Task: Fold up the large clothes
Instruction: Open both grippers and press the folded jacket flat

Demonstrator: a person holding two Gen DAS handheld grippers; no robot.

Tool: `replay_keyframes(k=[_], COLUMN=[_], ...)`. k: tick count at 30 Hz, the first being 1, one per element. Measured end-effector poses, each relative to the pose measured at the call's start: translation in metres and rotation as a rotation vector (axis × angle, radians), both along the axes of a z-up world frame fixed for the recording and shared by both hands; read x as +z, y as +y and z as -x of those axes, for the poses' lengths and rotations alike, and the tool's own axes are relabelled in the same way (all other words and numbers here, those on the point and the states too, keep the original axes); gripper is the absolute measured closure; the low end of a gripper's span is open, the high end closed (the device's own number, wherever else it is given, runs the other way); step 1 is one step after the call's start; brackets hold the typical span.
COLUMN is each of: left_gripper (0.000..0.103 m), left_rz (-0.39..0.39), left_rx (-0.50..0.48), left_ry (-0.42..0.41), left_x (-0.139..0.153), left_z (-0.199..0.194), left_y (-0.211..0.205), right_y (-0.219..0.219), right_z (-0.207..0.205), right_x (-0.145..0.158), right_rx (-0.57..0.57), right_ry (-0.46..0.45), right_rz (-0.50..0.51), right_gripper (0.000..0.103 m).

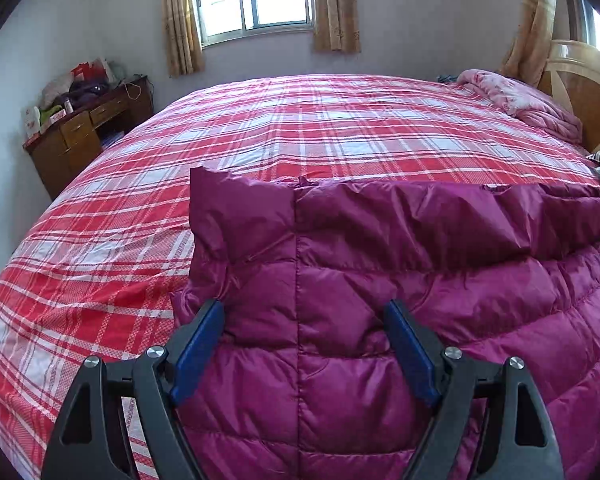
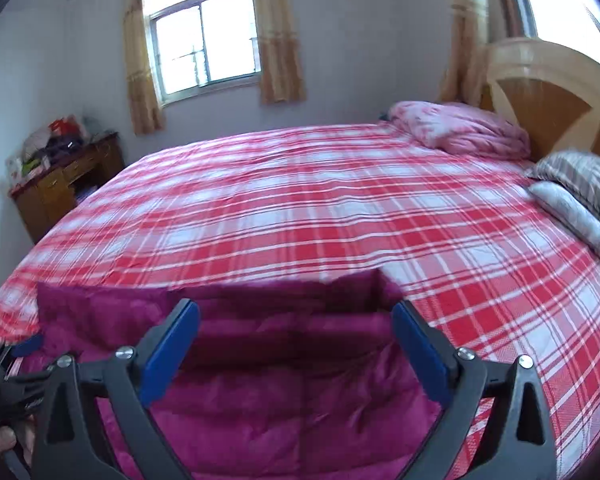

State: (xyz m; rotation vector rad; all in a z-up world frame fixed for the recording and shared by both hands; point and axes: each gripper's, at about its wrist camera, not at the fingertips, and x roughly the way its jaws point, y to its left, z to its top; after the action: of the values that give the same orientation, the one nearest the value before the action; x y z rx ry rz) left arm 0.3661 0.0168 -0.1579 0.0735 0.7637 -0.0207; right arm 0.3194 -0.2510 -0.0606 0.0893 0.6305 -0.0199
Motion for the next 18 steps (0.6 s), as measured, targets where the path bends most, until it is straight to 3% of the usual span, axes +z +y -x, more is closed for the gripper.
replay_keyframes(k=[2, 4, 6, 8, 13, 18], left_gripper=[0.020, 0.020, 0.020, 0.020, 0.020, 0.018], left_rz=[0.012, 0.047, 0.033, 0.009, -0.013, 0.001], left_rx=[0.019, 0.002, -0.033, -0.054, -0.015, 0.002], left_ry=[-0.006, -0.049, -0.102, -0.109, 0.011, 0.023], left_x=[0.009, 0.024, 0.038, 0.040, -0.004, -0.017], left_z=[0.000, 0.003, 0.004, 0.000, -0.024, -0.027], left_y=[-0.001, -0.004, -0.016, -0.028, -0.034, -0.034], right_y=[0.022, 0.045, 0.054, 0.052, 0.042, 0.043], right_z=[0.001, -0.003, -0.011, -0.020, -0.035, -0.028], right_x=[-0.009, -0.024, -0.037, -0.047, -0.070, -0.072], right_rx=[0.081, 0.138, 0.129, 0.114, 0.090, 0.092], right_ry=[0.049, 0.098, 0.108, 0.125, 0.169, 0.164], right_rz=[0.004, 0.062, 0.128, 0.130, 0.100, 0.103], right_gripper=[0.031, 0.041, 0.042, 0.042, 0.042, 0.041])
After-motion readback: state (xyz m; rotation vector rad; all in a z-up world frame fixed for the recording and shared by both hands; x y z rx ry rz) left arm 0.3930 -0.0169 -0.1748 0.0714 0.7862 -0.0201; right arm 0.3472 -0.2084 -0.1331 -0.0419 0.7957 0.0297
